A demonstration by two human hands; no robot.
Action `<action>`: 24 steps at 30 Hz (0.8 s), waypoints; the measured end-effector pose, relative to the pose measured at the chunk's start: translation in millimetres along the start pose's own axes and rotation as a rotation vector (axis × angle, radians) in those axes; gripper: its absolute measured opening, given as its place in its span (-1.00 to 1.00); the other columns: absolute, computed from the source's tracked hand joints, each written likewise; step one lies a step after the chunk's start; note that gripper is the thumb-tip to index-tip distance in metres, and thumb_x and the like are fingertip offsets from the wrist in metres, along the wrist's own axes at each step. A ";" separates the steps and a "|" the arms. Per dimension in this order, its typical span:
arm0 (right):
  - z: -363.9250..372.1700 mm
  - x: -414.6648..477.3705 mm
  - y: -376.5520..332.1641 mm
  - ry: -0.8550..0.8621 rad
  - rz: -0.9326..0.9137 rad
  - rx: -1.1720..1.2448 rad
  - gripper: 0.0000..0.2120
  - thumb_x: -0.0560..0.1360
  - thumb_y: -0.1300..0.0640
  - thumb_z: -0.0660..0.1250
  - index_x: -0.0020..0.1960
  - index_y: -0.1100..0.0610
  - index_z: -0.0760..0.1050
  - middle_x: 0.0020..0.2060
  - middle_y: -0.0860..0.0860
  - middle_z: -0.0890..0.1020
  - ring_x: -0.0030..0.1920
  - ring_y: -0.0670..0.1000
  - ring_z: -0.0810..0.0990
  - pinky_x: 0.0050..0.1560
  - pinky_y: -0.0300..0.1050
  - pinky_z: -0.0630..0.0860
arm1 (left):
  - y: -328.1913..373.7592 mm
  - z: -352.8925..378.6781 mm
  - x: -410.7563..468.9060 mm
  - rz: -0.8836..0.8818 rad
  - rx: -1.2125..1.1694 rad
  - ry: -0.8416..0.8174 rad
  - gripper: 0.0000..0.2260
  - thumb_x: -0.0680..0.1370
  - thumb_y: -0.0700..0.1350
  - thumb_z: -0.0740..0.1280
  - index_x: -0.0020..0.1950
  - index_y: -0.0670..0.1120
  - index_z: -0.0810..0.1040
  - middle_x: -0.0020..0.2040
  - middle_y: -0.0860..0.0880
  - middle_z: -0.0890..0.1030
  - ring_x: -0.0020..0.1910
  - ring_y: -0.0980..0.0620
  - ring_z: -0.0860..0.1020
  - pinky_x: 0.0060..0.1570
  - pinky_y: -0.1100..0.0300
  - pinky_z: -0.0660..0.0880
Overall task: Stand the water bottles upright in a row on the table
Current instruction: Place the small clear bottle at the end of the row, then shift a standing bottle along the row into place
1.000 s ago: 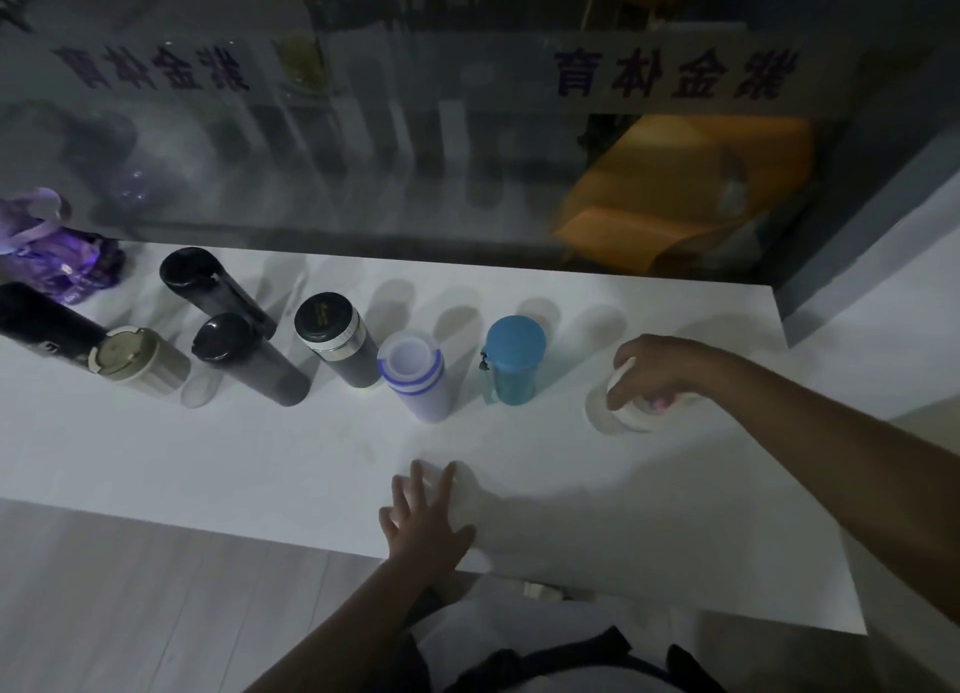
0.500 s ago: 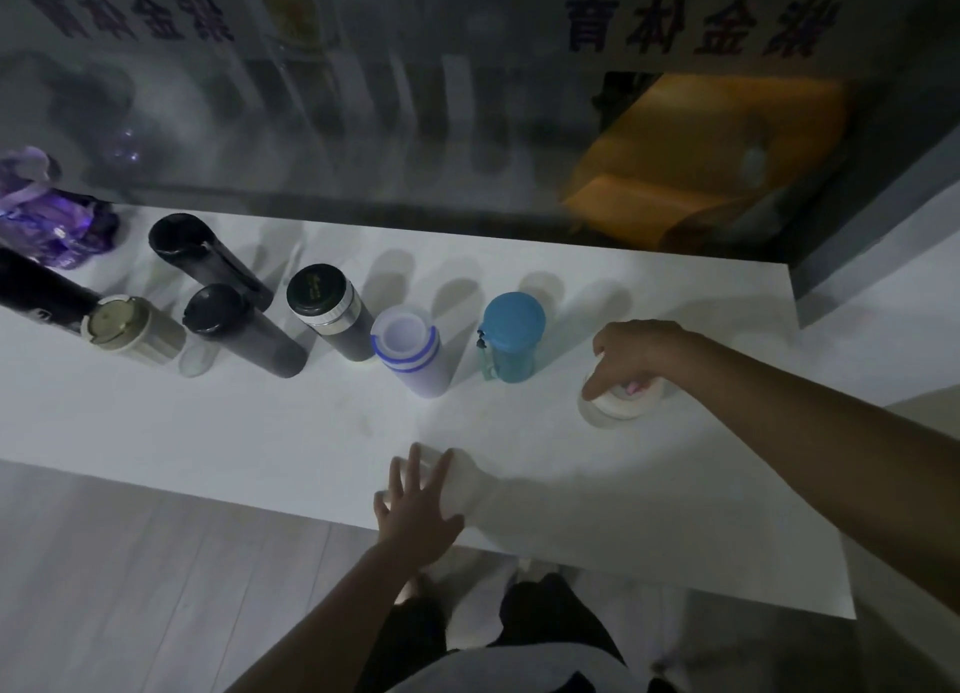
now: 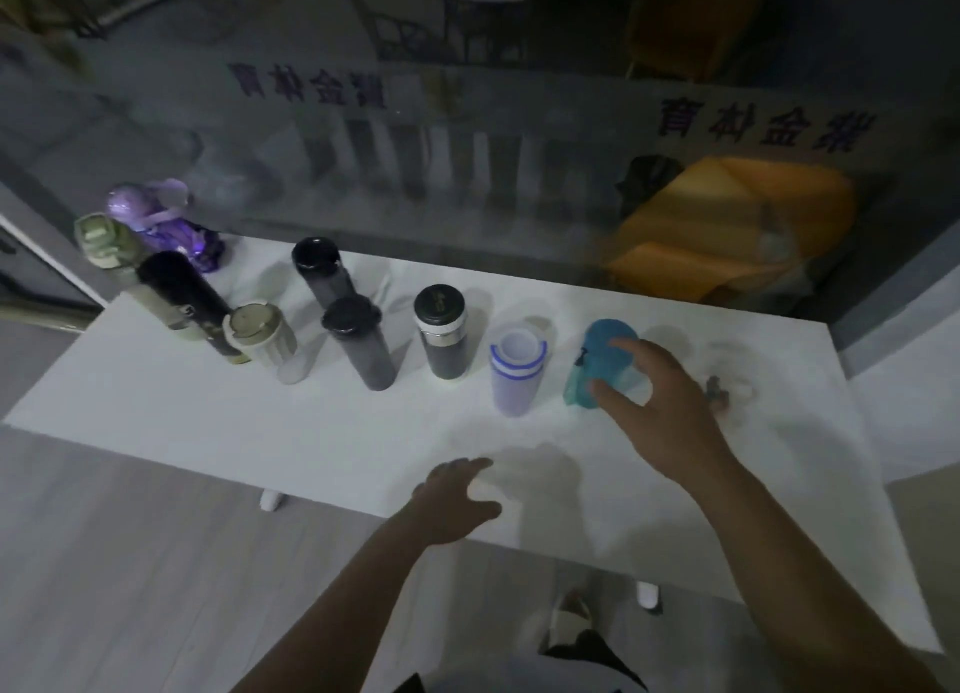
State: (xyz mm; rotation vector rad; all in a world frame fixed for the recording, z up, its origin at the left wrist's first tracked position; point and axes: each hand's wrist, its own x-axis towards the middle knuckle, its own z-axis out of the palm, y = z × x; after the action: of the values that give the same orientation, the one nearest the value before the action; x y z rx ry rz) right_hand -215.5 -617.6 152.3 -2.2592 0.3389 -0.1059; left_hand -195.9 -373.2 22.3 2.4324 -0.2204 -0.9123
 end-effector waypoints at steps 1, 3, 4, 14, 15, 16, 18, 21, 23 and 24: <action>17.9 -16.3 -16.7 0.035 -0.028 0.110 -0.50 0.48 -0.03 0.40 0.38 -0.05 0.36 0.30 -0.15 0.43 0.24 -0.11 0.41 0.21 -0.17 0.38 | -9.7 -12.7 -12.4 0.013 -0.031 0.051 -0.22 0.29 0.29 0.24 0.50 0.13 0.26 0.52 0.03 0.31 0.51 0.00 0.22 0.47 -0.04 0.19; 59.8 -45.0 -46.3 0.062 -0.080 0.228 -0.51 0.47 -0.05 0.40 0.35 -0.17 0.34 0.25 -0.35 0.36 0.27 -0.16 0.38 0.29 -0.13 0.43 | -31.6 -37.8 -40.3 0.027 -0.034 0.148 -0.29 0.37 0.28 0.29 0.50 0.16 0.25 0.51 0.05 0.31 0.50 0.00 0.23 0.45 -0.07 0.21; 80.8 -56.0 -58.4 0.059 -0.104 0.253 -0.50 0.46 -0.07 0.41 0.35 -0.21 0.33 0.25 -0.43 0.33 0.30 -0.16 0.38 0.31 -0.10 0.44 | -43.5 -49.8 -54.5 0.040 -0.010 0.213 -0.34 0.43 0.25 0.31 0.50 0.17 0.24 0.52 0.05 0.30 0.51 -0.01 0.21 0.45 -0.09 0.20; 232.8 -108.0 -151.1 -0.272 -0.230 0.169 -0.42 0.45 -0.13 0.41 0.41 -0.22 0.27 0.39 -0.33 0.33 0.37 -0.24 0.30 0.40 -0.06 0.35 | -178.1 -102.9 -179.7 -0.016 -0.235 0.795 -0.33 0.52 0.24 0.29 0.54 0.23 0.04 0.60 0.05 0.07 0.58 0.00 -0.01 0.52 -0.13 0.08; 241.6 -110.1 -157.4 -0.309 -0.236 0.158 -0.41 0.45 -0.13 0.40 0.42 -0.20 0.27 0.40 -0.30 0.34 0.38 -0.24 0.30 0.40 -0.07 0.34 | -190.5 -102.7 -184.3 -0.039 -0.274 0.793 -0.32 0.52 0.24 0.30 0.54 0.23 0.03 0.60 0.05 0.08 0.58 0.01 -0.01 0.51 -0.13 0.09; 249.6 -110.7 -164.0 -0.341 -0.248 0.151 -0.41 0.45 -0.13 0.40 0.42 -0.19 0.27 0.40 -0.30 0.35 0.39 -0.25 0.30 0.40 -0.09 0.33 | -201.6 -102.7 -187.3 -0.061 -0.313 0.795 -0.32 0.51 0.22 0.31 0.54 0.22 0.04 0.60 0.04 0.09 0.58 0.02 0.00 0.51 -0.13 0.10; 265.5 -106.4 -176.9 -0.389 -0.274 0.142 -0.43 0.46 -0.12 0.40 0.42 -0.20 0.28 0.37 -0.32 0.36 0.37 -0.26 0.31 0.39 -0.14 0.33 | -220.7 -104.3 -187.8 -0.097 -0.376 0.800 -0.31 0.51 0.19 0.33 0.55 0.20 0.06 0.59 0.01 0.11 0.57 0.02 0.01 0.51 -0.11 0.10; 290.2 -87.7 -200.2 -0.428 -0.297 0.138 -0.45 0.46 -0.10 0.40 0.40 -0.18 0.31 0.35 -0.31 0.39 0.34 -0.28 0.32 0.37 -0.19 0.33 | -245.2 -117.6 -179.5 -0.156 -0.396 0.776 -0.31 0.51 0.20 0.33 0.54 0.22 0.05 0.59 0.01 0.09 0.57 0.00 0.00 0.52 -0.09 0.08; 309.5 -68.1 -220.1 -0.434 -0.340 0.143 -0.46 0.46 -0.09 0.40 0.40 -0.16 0.32 0.34 -0.28 0.40 0.35 -0.28 0.33 0.38 -0.17 0.34 | -262.1 -136.2 -169.8 -0.170 -0.380 0.759 -0.31 0.51 0.22 0.31 0.54 0.24 0.02 0.59 0.02 0.08 0.57 0.00 -0.01 0.51 -0.06 0.07; 319.5 -56.2 -231.8 -0.433 -0.373 0.144 -0.47 0.46 -0.09 0.40 0.39 -0.15 0.32 0.34 -0.28 0.41 0.35 -0.27 0.33 0.37 -0.16 0.35 | -270.6 -148.4 -164.0 -0.179 -0.356 0.757 -0.30 0.51 0.22 0.31 0.54 0.24 0.01 0.59 0.02 0.08 0.58 0.00 -0.02 0.51 -0.07 0.07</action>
State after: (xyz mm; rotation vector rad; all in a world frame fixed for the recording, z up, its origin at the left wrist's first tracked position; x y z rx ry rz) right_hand -161.5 -223.8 121.2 -2.1084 -0.3114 0.1604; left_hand -232.3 -28.2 65.3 2.2916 0.4025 -0.0347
